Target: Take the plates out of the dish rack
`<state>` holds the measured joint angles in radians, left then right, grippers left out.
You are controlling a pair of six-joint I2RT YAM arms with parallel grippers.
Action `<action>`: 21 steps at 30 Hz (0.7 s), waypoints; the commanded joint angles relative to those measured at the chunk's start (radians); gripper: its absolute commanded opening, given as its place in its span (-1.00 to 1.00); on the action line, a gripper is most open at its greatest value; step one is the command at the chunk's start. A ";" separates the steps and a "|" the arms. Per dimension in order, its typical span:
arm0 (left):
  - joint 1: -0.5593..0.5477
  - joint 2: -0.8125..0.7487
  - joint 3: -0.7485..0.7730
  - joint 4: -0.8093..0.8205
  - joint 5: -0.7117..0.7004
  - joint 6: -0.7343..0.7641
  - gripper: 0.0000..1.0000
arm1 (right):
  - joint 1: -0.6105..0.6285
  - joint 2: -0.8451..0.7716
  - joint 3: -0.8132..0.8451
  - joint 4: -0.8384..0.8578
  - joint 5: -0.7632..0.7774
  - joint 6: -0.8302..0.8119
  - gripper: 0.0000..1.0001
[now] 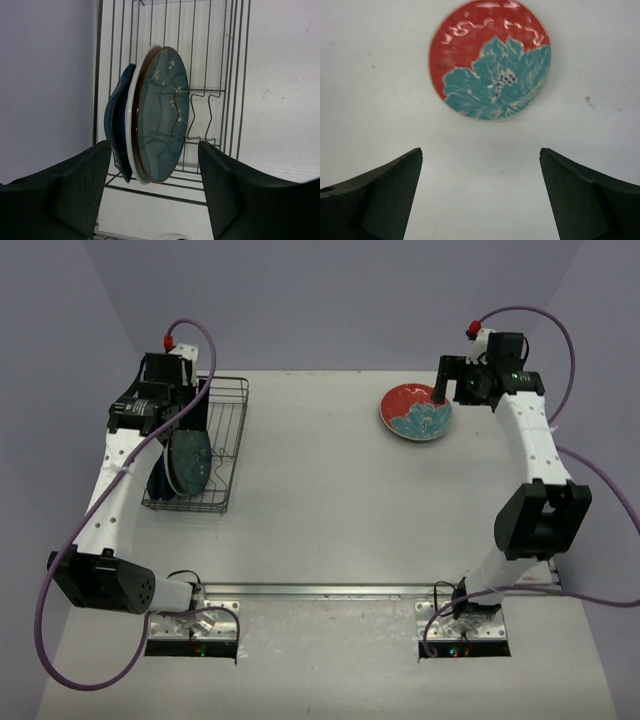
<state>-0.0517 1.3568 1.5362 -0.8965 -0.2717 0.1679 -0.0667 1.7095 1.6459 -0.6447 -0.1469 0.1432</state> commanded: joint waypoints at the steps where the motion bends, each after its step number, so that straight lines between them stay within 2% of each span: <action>1: 0.006 0.011 -0.022 0.016 -0.043 0.041 0.26 | 0.025 -0.135 -0.142 0.090 -0.128 -0.014 0.98; 4: 0.006 0.021 -0.046 0.015 -0.033 0.044 0.24 | 0.034 -0.223 -0.258 0.125 -0.135 -0.002 0.98; 11: 0.006 0.035 -0.084 0.021 -0.043 0.024 0.22 | 0.038 -0.285 -0.411 0.182 -0.194 0.048 0.98; 21: 0.006 0.066 -0.131 0.034 -0.035 0.001 0.24 | 0.038 -0.304 -0.450 0.191 -0.218 0.073 0.97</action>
<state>-0.0517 1.4163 1.4126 -0.9009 -0.3016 0.1925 -0.0315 1.4481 1.1910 -0.5070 -0.3425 0.1961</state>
